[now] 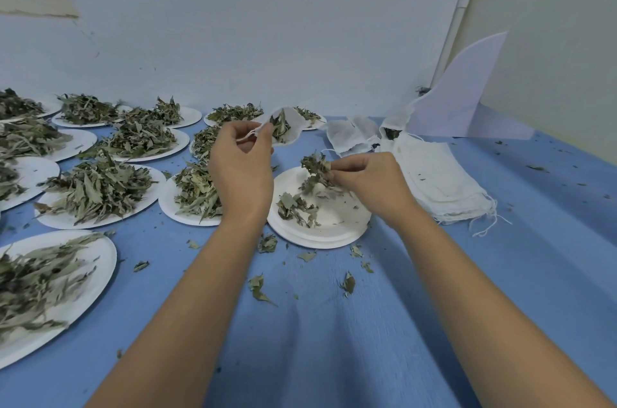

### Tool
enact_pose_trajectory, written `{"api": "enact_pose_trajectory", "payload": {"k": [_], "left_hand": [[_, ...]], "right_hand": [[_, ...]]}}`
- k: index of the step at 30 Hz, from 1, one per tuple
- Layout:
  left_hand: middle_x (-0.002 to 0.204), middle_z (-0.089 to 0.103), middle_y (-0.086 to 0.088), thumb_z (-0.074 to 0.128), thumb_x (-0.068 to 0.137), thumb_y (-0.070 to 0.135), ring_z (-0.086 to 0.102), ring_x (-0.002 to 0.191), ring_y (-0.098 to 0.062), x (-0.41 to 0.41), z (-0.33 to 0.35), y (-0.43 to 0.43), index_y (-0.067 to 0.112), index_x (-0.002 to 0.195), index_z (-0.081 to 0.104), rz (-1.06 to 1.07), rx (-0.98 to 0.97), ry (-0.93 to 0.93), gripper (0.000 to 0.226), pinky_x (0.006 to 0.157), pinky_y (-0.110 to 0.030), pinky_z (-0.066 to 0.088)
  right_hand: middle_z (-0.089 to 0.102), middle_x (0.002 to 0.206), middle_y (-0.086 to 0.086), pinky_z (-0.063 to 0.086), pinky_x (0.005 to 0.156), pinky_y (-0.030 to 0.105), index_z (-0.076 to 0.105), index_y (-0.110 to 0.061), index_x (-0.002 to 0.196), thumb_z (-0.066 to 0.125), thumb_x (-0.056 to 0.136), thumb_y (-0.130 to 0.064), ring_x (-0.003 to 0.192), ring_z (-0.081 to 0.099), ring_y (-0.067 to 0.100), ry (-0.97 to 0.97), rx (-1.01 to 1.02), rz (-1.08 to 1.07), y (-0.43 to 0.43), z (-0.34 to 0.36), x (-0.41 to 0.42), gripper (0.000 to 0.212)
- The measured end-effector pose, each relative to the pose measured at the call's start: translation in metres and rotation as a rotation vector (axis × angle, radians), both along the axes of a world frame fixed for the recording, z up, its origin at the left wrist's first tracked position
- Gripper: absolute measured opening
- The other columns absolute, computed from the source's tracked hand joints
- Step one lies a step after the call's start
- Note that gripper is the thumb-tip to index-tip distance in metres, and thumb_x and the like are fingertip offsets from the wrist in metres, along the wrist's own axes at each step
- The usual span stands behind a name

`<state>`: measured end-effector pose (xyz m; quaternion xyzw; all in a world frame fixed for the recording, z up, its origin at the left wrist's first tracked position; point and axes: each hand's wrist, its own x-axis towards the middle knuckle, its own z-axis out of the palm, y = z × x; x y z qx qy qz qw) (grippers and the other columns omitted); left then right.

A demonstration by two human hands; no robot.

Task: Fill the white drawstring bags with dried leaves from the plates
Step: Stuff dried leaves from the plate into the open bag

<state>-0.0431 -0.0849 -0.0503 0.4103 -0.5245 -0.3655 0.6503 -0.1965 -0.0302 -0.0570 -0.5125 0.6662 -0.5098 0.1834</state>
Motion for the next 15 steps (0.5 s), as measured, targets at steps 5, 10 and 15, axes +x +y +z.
{"api": "enact_pose_trajectory", "payload": {"k": [5, 10, 15], "left_hand": [[0.085, 0.062, 0.010, 0.063, 0.091, 0.025, 0.057, 0.075, 0.006, -0.002, -0.010, -0.001, 0.010, 0.104, 0.066, 0.009, -0.057, -0.207, 0.020, 0.064, 0.000, 0.042], [0.086, 0.065, 0.002, 0.061, 0.093, 0.023, 0.056, 0.072, 0.001, -0.006, -0.018, 0.002, 0.006, 0.110, 0.067, -0.015, -0.061, -0.362, 0.025, 0.061, 0.002, 0.039], [0.080, 0.064, 0.007, 0.062, 0.091, 0.024, 0.057, 0.071, 0.002, -0.011, -0.015, 0.007, 0.014, 0.095, 0.068, -0.083, -0.037, -0.353, 0.012, 0.063, -0.005, 0.044]], "right_hand": [[0.074, 0.075, -0.003, 0.053, 0.070, 0.013, 0.075, -0.007, 0.092, 0.078, 0.074, -0.005, 0.069, 0.067, 0.003, -0.200, 0.074, 0.121, 0.005, 0.012, -0.007, 0.019], [0.074, 0.089, 0.000, 0.052, 0.070, 0.014, 0.076, -0.008, 0.091, 0.079, 0.073, -0.007, 0.076, 0.069, 0.007, -0.233, 0.105, 0.183, 0.009, 0.020, -0.008, 0.018], [0.073, 0.069, -0.007, 0.050, 0.063, 0.010, 0.074, -0.023, 0.070, 0.079, 0.073, -0.005, 0.066, 0.067, 0.000, -0.179, 0.031, 0.176, 0.011, 0.023, 0.000, 0.019]]}}
